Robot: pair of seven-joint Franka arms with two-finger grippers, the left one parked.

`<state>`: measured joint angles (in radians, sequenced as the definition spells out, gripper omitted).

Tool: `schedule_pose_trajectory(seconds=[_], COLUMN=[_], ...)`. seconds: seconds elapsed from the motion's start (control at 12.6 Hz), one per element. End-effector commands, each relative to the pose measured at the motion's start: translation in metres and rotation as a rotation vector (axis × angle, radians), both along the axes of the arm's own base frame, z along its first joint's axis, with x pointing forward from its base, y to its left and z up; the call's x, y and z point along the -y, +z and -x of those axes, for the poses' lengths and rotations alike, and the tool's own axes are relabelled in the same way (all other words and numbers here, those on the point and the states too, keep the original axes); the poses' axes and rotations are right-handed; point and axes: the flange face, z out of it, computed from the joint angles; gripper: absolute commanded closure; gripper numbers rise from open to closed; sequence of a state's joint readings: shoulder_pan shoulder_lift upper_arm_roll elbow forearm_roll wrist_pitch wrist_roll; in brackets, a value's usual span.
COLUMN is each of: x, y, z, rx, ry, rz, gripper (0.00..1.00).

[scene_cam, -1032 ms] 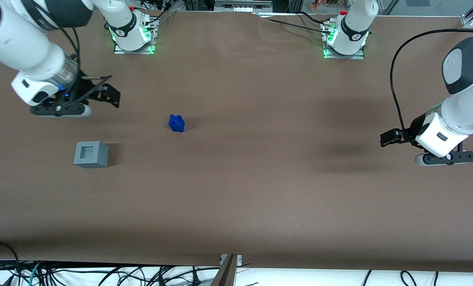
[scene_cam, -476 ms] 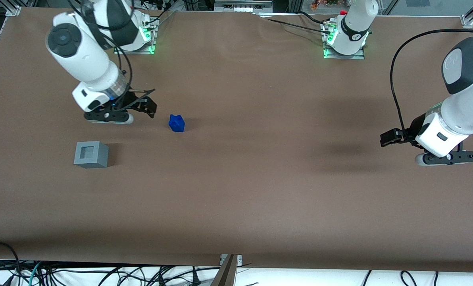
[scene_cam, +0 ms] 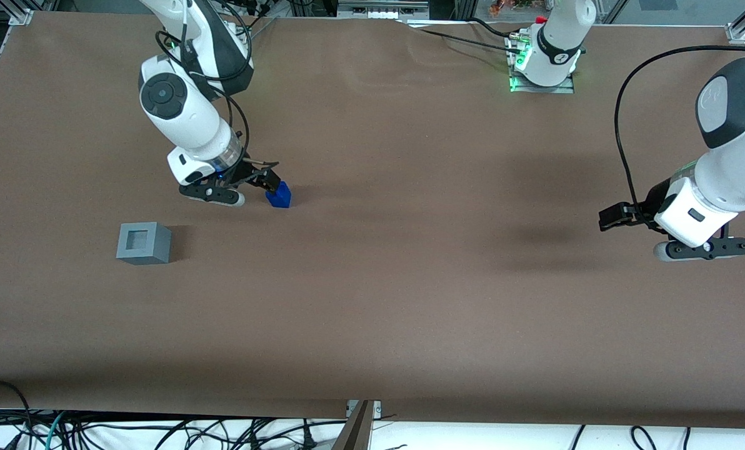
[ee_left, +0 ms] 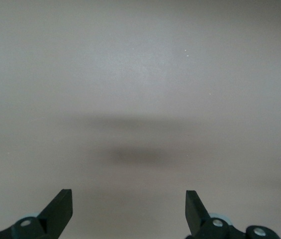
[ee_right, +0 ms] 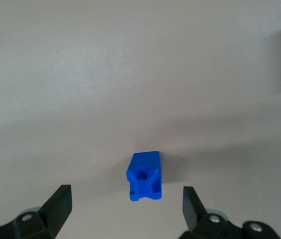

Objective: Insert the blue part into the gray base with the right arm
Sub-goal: 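Move the open right gripper over the blue block and lower, then close the right gripper on the blue block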

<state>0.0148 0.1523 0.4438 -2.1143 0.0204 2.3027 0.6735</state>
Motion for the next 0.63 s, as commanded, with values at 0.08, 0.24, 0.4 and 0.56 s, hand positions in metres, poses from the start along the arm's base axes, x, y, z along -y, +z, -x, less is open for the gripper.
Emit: schedule_pose_trajectory(seconds=[0.08,0.24,0.4,0.56], x=[-0.003,-0.008,-0.023,-0.025], y=[-0.041,-0.053,-0.067,-0.079], z=[0.008,0.014,0.026,0.026], rx=[0.031,0.028,0.04,0.055], ry=[-0.05,-0.042,-0.03,-0.036], rz=[-0.032,-0.004,0.062,0.104], gripper=[0.01,0.01,0.02,0.02])
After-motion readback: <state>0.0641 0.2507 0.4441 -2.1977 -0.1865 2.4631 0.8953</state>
